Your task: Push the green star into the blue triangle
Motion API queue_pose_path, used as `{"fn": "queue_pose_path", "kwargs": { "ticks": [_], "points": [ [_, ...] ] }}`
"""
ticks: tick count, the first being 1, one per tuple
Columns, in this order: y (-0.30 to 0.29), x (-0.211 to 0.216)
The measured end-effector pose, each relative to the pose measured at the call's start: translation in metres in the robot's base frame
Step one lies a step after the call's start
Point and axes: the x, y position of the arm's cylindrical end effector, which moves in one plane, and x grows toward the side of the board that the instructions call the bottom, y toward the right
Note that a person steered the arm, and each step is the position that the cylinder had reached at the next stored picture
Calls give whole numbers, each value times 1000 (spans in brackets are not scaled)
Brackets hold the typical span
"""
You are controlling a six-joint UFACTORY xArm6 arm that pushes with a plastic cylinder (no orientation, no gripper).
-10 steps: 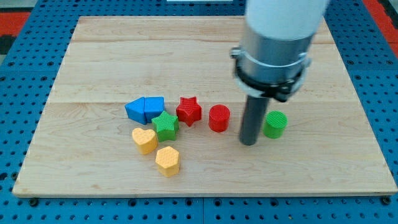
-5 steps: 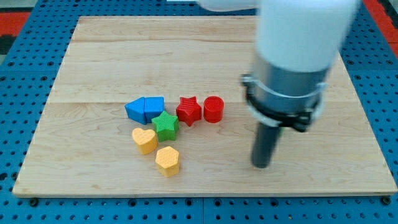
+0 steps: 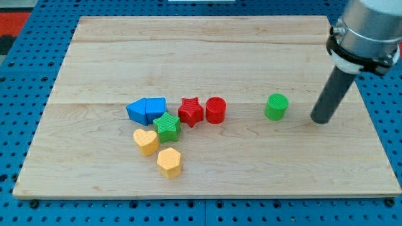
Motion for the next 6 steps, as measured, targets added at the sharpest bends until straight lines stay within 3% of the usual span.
{"fn": "queue_pose_path", "kwargs": {
  "ticks": [2,3,4,6],
  "points": [
    [-88,-18],
    [-53,-20],
    [-35,39],
    [-185,44]
  ]
}}
